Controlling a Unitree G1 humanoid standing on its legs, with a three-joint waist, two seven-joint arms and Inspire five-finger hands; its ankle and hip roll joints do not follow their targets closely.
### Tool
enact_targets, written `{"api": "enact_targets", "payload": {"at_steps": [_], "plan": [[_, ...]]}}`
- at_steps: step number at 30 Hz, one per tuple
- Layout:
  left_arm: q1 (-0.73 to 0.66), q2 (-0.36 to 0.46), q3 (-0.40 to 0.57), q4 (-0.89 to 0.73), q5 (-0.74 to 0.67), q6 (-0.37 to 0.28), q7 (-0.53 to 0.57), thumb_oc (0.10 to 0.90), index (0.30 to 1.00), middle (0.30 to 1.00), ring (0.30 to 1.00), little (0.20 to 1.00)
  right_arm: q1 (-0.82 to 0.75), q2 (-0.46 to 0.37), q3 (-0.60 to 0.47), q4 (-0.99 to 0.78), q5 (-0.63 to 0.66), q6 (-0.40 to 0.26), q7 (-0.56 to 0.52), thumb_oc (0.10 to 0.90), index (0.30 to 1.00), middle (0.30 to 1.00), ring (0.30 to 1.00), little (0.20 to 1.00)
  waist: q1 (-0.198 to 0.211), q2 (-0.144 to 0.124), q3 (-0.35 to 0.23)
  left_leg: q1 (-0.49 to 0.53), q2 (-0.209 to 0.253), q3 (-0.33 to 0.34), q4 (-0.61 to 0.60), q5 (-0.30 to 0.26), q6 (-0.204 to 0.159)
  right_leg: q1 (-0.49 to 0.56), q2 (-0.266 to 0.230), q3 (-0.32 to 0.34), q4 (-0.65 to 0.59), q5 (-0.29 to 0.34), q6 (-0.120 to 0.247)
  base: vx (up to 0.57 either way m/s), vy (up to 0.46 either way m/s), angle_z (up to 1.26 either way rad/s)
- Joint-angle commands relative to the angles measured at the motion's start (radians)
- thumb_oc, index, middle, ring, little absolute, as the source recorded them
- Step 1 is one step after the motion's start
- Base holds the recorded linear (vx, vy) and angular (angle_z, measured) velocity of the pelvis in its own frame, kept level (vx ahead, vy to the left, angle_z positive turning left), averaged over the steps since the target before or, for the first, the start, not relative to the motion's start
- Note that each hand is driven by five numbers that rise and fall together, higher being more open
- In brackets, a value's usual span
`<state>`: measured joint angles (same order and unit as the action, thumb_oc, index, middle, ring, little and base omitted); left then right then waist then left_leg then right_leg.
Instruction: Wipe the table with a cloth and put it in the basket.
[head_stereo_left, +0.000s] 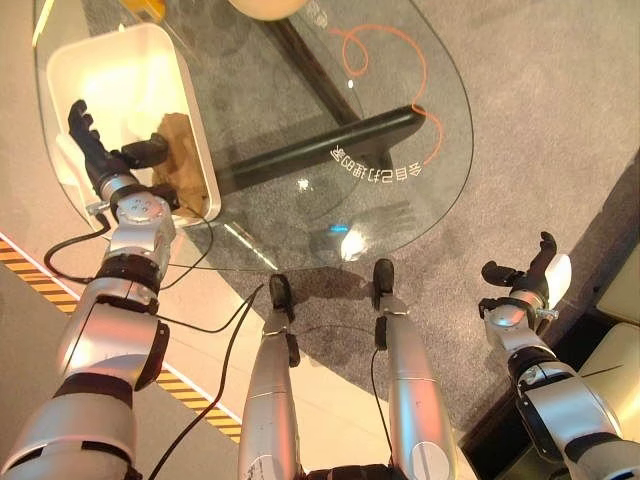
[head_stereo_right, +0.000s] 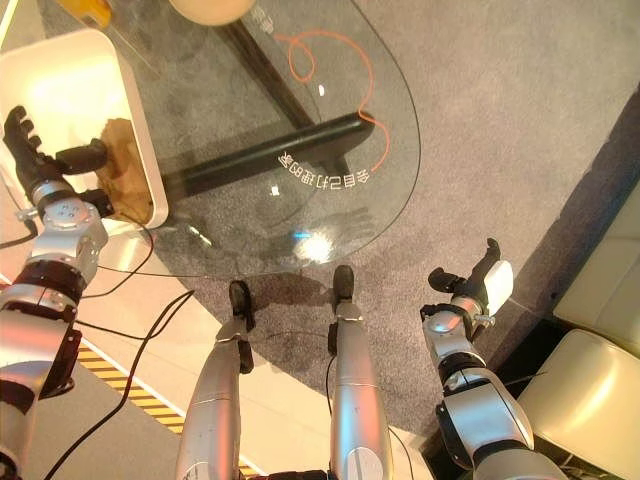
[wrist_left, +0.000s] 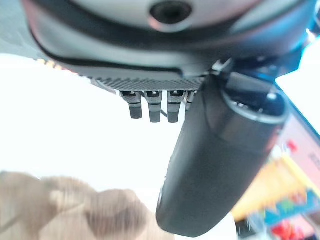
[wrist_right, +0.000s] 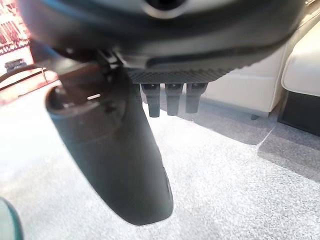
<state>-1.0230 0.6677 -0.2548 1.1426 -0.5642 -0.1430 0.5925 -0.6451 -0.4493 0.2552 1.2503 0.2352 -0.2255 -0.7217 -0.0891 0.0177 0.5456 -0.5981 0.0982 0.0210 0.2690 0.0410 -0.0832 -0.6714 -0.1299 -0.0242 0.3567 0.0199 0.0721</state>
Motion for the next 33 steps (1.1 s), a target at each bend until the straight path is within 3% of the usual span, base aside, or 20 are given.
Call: {"api": "enact_targets", "payload": {"at_steps": [1,4,10,13,22,28,33], "plan": [[-0.001,0.131,0.068,-0.011,-0.005,-0.046,-0.026,0.8,0.9,0.9,0.9,0.9,0.055,-0.046,-0.059,0.008,-0.015,-0.005,-0.011,0.8,0.9,0.9,0.9,0.9,0.022,0.017,-0.026,0.073,-0.076,-0.001,-0.029,-0.028,0.052,0.098,0.054,-0.031,-0.048,-0.03,-0.012,-0.05,-0.048,0.0],[0.031,0.14,0.087,-0.02,-0.005,-0.04,-0.055,0.8,0.9,0.9,0.9,0.9,0.082,-0.039,-0.074,0.008,-0.014,0.001,0.001,0.8,0.9,0.9,0.9,0.9,0.027,0.02,-0.031,0.147,-0.075,0.0,-0.076,-0.018,0.047,0.172,0.044,-0.04,-0.082,-0.027,-0.005,-0.02,-0.042,0.06],[0.147,0.146,0.143,-0.052,-0.01,-0.065,-0.121,0.8,0.9,0.9,0.9,0.9,0.174,-0.024,-0.11,0.015,-0.007,0.013,0.057,0.8,0.9,0.9,0.9,0.9,0.044,0.027,-0.126,0.263,-0.077,-0.002,-0.169,-0.008,0.04,0.291,0.026,-0.052,-0.154,-0.028,0.005,0.03,-0.03,0.05],[0.261,0.12,0.19,-0.105,-0.029,-0.112,-0.181,0.8,0.9,0.9,0.9,0.9,0.244,-0.014,-0.127,0.019,-0.012,0.028,0.13,0.8,0.9,0.9,0.9,0.9,0.056,0.031,-0.181,0.337,-0.08,-0.007,-0.224,0.0,0.035,0.378,0.014,-0.063,-0.207,-0.025,0.008,0.07,-0.006,0.07],[0.672,-0.064,0.325,-0.159,-0.013,-0.135,-0.36,0.8,0.9,0.9,0.9,0.9,0.451,0.045,-0.187,-0.002,-0.055,0.043,0.283,0.8,0.9,0.9,0.9,0.9,0.091,0.026,-0.339,0.533,-0.077,-0.023,-0.307,-0.001,0.037,0.61,0.002,-0.107,-0.311,-0.019,0.013,0.15,0.007,0.09],[0.795,-0.145,0.333,-0.057,0.037,-0.082,-0.44,0.8,0.9,0.9,0.9,0.9,0.51,0.078,-0.184,0.01,-0.101,0.1,0.389,0.8,0.9,0.9,0.9,0.9,0.1,0.019,-0.411,0.604,-0.07,-0.02,-0.333,-0.008,0.04,0.684,0.006,-0.12,-0.334,-0.026,0.013,0.15,0.004,0.02],[0.845,-0.212,0.274,0.075,0.235,-0.04,-0.489,0.8,0.9,0.9,0.9,0.9,0.523,0.105,-0.163,0.078,-0.11,0.179,0.581,0.8,0.9,0.9,0.9,0.9,0.108,0.013,-0.449,0.641,-0.062,-0.013,-0.348,-0.012,0.035,0.732,0.005,-0.139,-0.367,-0.019,0.015,0.07,0.007,0.02]]}}
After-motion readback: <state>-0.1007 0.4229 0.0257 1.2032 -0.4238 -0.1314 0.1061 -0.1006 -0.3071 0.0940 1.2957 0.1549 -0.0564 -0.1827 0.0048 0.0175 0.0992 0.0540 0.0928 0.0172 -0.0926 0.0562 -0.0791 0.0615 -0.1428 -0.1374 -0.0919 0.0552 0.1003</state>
